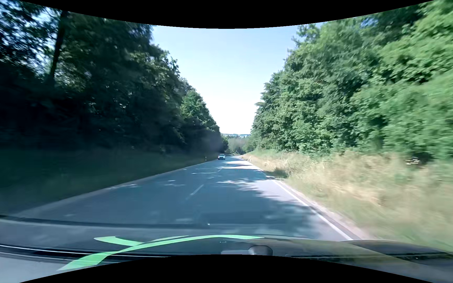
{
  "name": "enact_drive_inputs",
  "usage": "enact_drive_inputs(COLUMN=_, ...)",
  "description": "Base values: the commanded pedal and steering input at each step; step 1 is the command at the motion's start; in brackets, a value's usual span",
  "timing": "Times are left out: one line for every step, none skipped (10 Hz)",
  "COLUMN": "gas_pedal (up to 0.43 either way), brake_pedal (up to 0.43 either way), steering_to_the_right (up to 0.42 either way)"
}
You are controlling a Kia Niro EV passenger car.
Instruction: Follow the waypoints while adhering to traffic rules and regulations
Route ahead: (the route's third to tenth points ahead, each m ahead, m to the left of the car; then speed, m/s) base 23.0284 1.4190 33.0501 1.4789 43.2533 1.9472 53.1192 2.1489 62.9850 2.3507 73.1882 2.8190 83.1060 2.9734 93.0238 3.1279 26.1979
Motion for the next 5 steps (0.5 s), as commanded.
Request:
enact_drive_inputs(gas_pedal=0.067, brake_pedal=0.0, steering_to_the_right=-0.006)
enact_drive_inputs(gas_pedal=0.067, brake_pedal=0.0, steering_to_the_right=-0.005)
enact_drive_inputs(gas_pedal=0.067, brake_pedal=0.0, steering_to_the_right=-0.005)
enact_drive_inputs(gas_pedal=0.087, brake_pedal=0.0, steering_to_the_right=-0.005)
enact_drive_inputs(gas_pedal=0.11, brake_pedal=0.0, steering_to_the_right=-0.005)
